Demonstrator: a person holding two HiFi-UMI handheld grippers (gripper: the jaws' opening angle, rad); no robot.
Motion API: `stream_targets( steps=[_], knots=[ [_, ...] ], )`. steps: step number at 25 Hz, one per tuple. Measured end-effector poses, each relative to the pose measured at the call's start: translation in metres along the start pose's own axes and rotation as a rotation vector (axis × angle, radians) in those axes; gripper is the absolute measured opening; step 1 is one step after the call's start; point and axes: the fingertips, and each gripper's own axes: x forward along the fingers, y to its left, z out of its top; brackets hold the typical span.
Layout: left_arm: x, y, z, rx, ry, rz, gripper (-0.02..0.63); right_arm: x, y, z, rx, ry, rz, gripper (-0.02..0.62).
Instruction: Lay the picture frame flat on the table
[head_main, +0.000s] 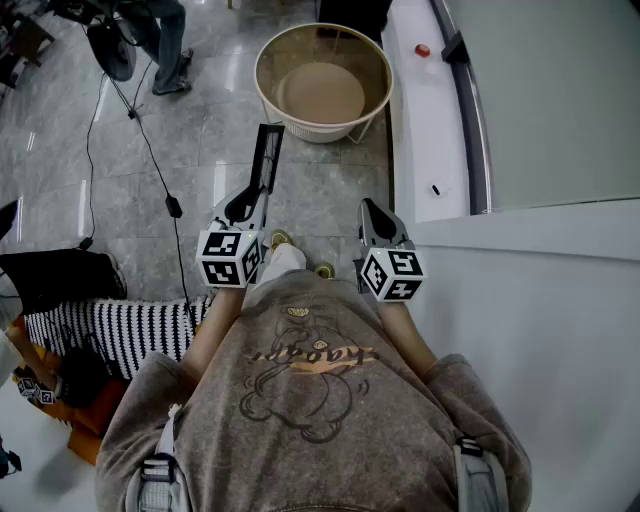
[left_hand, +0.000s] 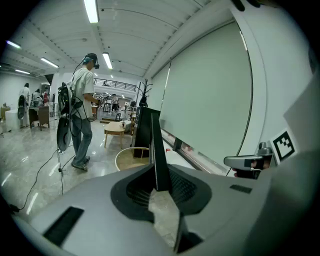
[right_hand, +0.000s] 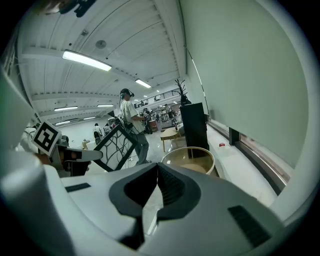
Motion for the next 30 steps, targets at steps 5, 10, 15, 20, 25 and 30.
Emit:
stream_targets(
  steps=[5,10,15,20,25,30],
  knots=[
    [0.002,0.006,0.004,-0.005,0.002,-0.002,0.077,0.007,0.003,0.004,-0.006,0.006,0.007,0.020],
    [0.005,0.007,0.002,-0.011,-0.001,-0.009,0.077,0.011,0.004,0.003,-0.005,0.000,0.014,0.020],
    [0.009,0.012,-0.002,-0.010,0.001,-0.011,0.077,0.018,0.007,-0.001,0.015,-0.003,0.032,0.020],
    [0.028,0.022,0.013,-0.004,-0.001,-0.016,0.077,0.040,-0.001,0.008,0.015,0.011,0.043,0.020],
    [0.050,0.044,0.032,0.012,-0.007,-0.031,0.077,0.071,-0.006,0.027,0.013,-0.003,0.035,0.020],
    [0.072,0.065,0.044,0.029,-0.011,-0.061,0.077,0.098,-0.004,0.039,0.018,-0.034,0.018,0.020]
  ],
)
